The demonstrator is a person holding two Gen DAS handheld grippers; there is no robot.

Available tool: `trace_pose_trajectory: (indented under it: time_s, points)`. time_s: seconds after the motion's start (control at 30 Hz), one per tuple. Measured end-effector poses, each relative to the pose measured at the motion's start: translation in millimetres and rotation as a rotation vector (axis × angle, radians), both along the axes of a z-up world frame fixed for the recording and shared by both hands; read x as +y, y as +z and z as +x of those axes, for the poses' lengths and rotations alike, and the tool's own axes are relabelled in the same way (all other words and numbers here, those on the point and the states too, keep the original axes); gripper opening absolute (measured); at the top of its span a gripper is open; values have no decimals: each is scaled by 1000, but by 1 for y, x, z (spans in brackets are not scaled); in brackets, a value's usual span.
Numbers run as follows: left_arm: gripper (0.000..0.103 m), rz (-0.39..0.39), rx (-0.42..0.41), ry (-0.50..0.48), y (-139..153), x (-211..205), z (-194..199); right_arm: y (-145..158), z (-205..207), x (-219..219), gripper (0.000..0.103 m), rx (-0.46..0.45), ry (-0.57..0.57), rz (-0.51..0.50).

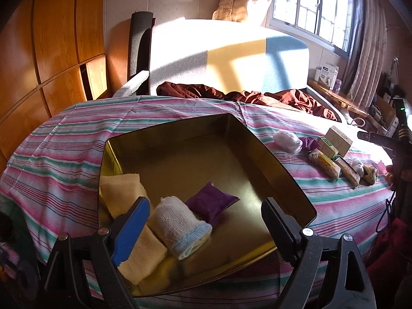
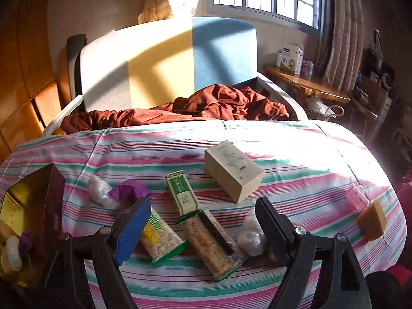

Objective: Organize objects
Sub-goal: 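Move the left gripper to the table and grasp the WEIDAN snack bag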

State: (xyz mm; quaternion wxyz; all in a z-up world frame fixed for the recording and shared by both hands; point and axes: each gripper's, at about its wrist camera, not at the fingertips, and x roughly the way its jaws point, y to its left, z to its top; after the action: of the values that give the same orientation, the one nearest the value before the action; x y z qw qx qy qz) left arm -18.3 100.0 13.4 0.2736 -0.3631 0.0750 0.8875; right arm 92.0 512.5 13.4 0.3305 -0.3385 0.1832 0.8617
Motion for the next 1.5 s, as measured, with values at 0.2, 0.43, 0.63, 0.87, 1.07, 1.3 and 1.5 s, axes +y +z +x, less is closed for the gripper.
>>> trace_pose_trajectory:
  time_s: [0.2,0.43,0.63,0.87,1.07,1.3,1.5]
  points:
    - [89,-10,-12,-113,4,45,6,-4,41,45,85,131,-207,-182]
    - [89,17,-58,-252,15,120,14,-12,53,54,85,172,-233,-293]
    - [89,20,-159,-341,10,194,15,-14,50,54,85,187,-199,-322]
    - [85,-26,-302,-322,-26,266,0,-15,50,57,85,216,-180,-358]
    - [80,-47,-431,-237,-63,310,-19,-15,52,57,85,248,-164,-385]
    - [82,-77,-441,-100,-84,340,-39,-18,45,55,85,244,-124,-408]
    - [84,-138,-347,-90,-89,364,-43,-20,48,59,86,251,-135,-423]
